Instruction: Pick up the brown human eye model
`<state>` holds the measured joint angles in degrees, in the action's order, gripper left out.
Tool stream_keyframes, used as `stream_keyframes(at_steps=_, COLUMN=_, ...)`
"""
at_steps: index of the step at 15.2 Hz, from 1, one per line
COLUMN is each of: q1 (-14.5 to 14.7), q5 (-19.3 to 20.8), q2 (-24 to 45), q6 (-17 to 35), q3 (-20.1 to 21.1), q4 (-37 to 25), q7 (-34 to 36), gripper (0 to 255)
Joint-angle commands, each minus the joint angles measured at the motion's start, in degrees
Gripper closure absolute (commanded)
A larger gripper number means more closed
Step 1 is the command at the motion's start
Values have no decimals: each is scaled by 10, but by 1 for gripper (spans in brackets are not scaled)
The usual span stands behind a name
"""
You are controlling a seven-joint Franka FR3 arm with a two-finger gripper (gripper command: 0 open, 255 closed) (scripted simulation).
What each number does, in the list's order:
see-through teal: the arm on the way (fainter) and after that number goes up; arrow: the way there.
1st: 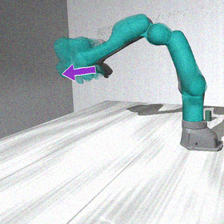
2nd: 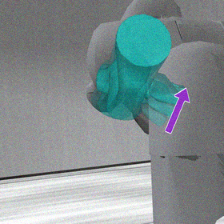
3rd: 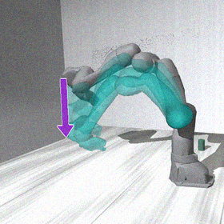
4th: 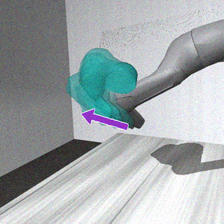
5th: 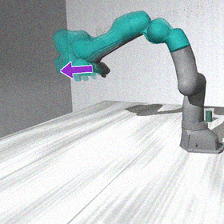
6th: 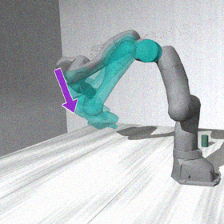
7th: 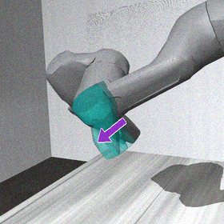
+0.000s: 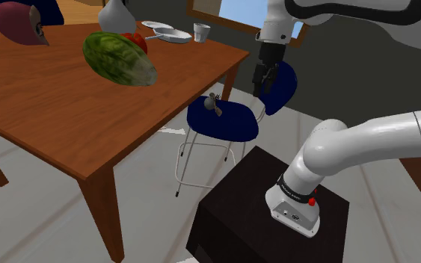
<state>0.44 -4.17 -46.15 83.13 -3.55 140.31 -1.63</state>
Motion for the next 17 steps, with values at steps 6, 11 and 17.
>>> stream_keyframes(at_steps=6, q1=-19, q5=0, q2=87, q6=98, q3=-4, q4=3, q7=30, gripper=0)
stream_keyframes(at_steps=11, q1=-37, q5=-1, q2=183, q6=186, q3=-12, q4=-12, q7=58, gripper=0)
stream_keyframes(at_steps=17, q1=-56, q5=-6, q2=303, q6=277, q3=-26, q4=-51, q7=89, gripper=0)
